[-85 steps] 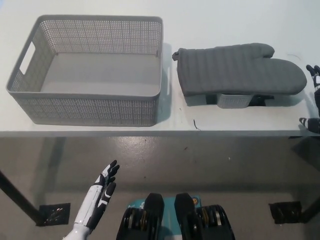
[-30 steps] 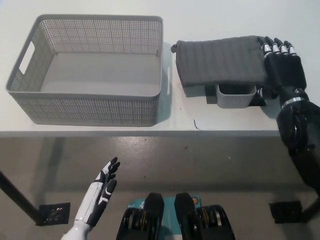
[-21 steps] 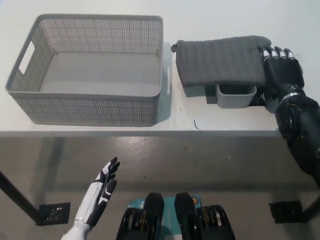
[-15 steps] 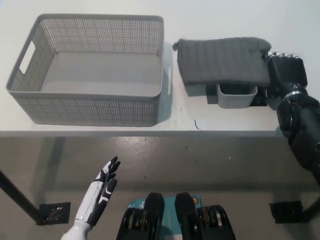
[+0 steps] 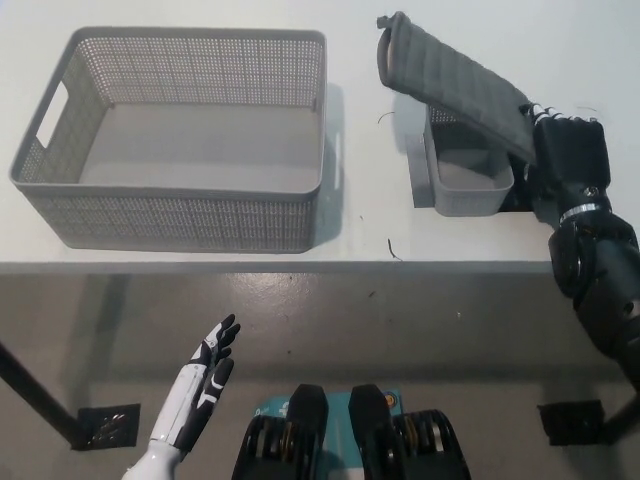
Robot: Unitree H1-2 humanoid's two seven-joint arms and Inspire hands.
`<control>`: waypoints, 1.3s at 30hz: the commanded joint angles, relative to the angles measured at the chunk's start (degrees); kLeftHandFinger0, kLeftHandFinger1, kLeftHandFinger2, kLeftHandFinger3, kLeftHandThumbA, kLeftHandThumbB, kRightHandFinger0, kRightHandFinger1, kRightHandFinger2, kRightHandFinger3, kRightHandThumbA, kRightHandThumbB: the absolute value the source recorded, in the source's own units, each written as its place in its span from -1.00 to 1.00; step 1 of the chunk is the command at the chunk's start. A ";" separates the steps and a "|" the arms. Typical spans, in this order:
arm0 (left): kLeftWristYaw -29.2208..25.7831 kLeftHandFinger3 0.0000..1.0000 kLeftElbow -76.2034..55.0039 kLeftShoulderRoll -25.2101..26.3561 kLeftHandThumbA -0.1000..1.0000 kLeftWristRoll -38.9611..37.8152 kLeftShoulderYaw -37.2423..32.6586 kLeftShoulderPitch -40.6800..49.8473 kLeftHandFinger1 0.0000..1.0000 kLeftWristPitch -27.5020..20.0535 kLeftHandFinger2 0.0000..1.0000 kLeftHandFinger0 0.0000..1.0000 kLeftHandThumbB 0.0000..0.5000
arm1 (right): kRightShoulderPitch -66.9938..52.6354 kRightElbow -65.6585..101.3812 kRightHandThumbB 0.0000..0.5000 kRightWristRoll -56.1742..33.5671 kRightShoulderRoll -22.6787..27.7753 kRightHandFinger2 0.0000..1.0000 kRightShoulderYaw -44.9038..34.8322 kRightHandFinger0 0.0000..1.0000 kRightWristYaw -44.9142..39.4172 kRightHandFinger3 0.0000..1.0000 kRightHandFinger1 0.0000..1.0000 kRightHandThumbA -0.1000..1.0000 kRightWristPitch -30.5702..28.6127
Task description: Usethe right hand to pick up a oven gloves on top of a leveled container and place it into another larger container on the left side
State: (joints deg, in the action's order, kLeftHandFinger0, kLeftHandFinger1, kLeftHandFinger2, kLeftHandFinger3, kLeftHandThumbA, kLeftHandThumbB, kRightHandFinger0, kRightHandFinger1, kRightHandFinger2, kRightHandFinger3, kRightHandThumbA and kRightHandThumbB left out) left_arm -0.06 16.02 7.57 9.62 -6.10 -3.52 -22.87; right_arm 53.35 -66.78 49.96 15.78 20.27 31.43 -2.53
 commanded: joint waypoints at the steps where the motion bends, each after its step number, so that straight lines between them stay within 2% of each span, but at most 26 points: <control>1: 0.12 1.00 -0.80 0.54 1.00 -0.35 0.62 -1.58 1.00 -2.01 1.00 1.00 -0.12 | 5.84 3.81 -0.45 -3.36 0.61 0.41 -2.38 -1.00 18.66 0.60 -0.50 -1.00 -9.59; 2: 0.16 1.00 -0.80 0.53 1.00 -0.42 0.62 -1.58 1.00 -1.99 1.00 1.00 -0.11 | 5.88 3.95 -0.45 -3.42 0.65 0.41 -2.42 -1.00 18.75 0.59 -0.50 -1.00 -9.71; 3: -0.02 1.00 -0.82 0.53 1.00 -0.14 0.63 -1.61 1.00 -1.96 1.00 1.00 -0.11 | 6.13 5.26 -0.32 -3.80 0.95 0.32 -2.85 -1.00 18.91 0.45 -0.59 -1.00 -10.97; 4: 0.02 1.00 -0.79 0.53 1.00 -0.20 0.62 -1.63 1.00 -2.02 1.00 1.00 -0.11 | 6.35 7.24 -0.29 -4.02 1.34 0.23 -3.38 -1.00 18.70 0.37 -0.67 -1.00 -11.19; 6: 0.06 1.00 -0.80 0.54 1.00 -0.23 0.61 -1.52 1.00 -2.02 1.00 1.00 -0.08 | 6.31 9.52 -0.29 -3.99 1.64 0.22 -3.82 -1.00 18.31 0.40 -0.68 -1.00 -10.74; 8: 0.10 1.00 -1.28 0.55 1.00 0.04 0.55 -1.26 1.00 -1.24 1.00 1.00 -0.05 | 6.20 13.69 -0.36 -3.83 2.18 0.31 -4.51 -1.00 17.13 0.54 -0.55 -1.00 -9.73; 13: 0.17 1.00 -1.18 0.55 1.00 -0.30 0.57 -1.25 1.00 -1.95 1.00 1.00 -0.13 | 6.04 23.60 -0.27 -3.33 2.82 0.36 -6.31 -1.00 13.88 0.64 -0.48 -1.00 -6.75; 17: 0.05 1.00 -1.21 0.66 1.00 -0.03 0.57 -0.77 1.00 -2.01 1.00 1.00 -0.10 | 5.45 29.87 -0.08 -2.86 2.39 0.35 -6.88 -1.00 11.04 0.53 -0.49 -1.00 -5.86; 21: 0.13 1.00 -1.17 0.73 1.00 0.20 0.46 -0.80 1.00 -1.94 1.00 1.00 -0.11 | 6.21 33.24 -0.13 -1.51 0.77 0.40 -6.06 -1.00 9.47 0.44 -0.45 -1.00 -4.36; 23: 0.07 1.00 -1.28 0.64 1.00 0.18 0.47 -0.58 1.00 -1.86 1.00 1.00 -0.11 | 6.32 35.08 -0.17 -2.31 -0.31 0.51 -5.70 -1.00 6.01 0.51 -0.33 -1.00 -3.30; 24: -0.01 1.00 -1.47 0.57 1.00 0.31 0.41 -0.25 1.00 -1.96 1.00 1.00 -0.14 | 6.74 35.09 -0.09 -2.80 -1.45 0.52 -5.29 -1.00 5.03 0.51 -0.32 -1.00 -3.51; 25: 0.02 1.00 -1.49 0.54 1.00 0.28 0.38 -0.22 1.00 -1.97 1.00 1.00 -0.13 | 7.16 34.54 -0.11 -2.66 -2.18 0.50 -5.05 -1.00 5.40 0.50 -0.34 -1.00 -3.74; 26: 0.06 1.00 -1.48 0.57 1.00 0.28 0.37 -0.16 1.00 -1.97 1.00 1.00 -0.13 | 7.73 33.53 -0.22 -2.53 -3.25 0.49 -4.59 -1.00 5.59 0.54 -0.34 -1.00 -4.05; 28: 0.11 1.00 -1.41 0.56 1.00 0.04 0.44 -0.18 1.00 -1.92 1.00 1.00 -0.12 | 8.66 32.13 -0.28 -2.28 -4.76 0.50 -3.99 -1.00 5.16 0.71 -0.26 -1.00 -3.71; 31: 0.13 1.00 -1.71 0.60 1.00 0.20 0.42 -0.06 1.00 -1.48 1.00 1.00 -0.09 | 10.31 29.64 -0.25 -2.08 -7.96 0.49 -2.77 -1.00 4.56 0.76 -0.24 -1.00 -3.02; 33: 0.30 1.00 -2.10 0.62 1.00 0.21 0.34 0.09 1.00 -1.01 1.00 1.00 -0.06 | 12.04 26.01 -0.09 -0.94 -10.49 0.43 -1.49 -1.00 6.28 0.54 -0.32 -1.00 -2.57; 35: 0.38 1.00 -2.24 0.69 1.00 0.22 0.29 0.08 1.00 -1.21 1.00 1.00 -0.09 | 14.10 21.40 -0.10 -1.44 -13.05 0.40 -0.64 -1.00 7.73 0.48 -0.37 -1.00 -3.76; 38: 0.43 1.00 -2.32 0.57 1.00 0.14 0.26 0.02 1.00 -0.81 1.00 1.00 -0.03 | 17.39 14.02 -0.19 -1.85 -16.20 0.36 0.73 -1.00 9.61 0.45 -0.42 -1.00 -5.32; 39: 0.48 1.00 -2.29 0.57 1.00 0.09 0.25 0.01 1.00 -0.77 1.00 1.00 -0.03 | 19.07 10.35 -0.18 -2.14 -17.71 0.33 1.45 -1.00 10.31 0.34 -0.48 -1.00 -6.31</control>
State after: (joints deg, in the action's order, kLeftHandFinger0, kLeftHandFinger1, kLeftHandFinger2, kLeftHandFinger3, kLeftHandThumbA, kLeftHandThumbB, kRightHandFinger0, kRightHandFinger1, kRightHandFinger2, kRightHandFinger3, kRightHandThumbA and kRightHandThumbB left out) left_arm -0.04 15.52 7.58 9.65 -6.09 -3.27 -22.88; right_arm 64.57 -50.27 48.43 1.52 20.30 37.73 -6.16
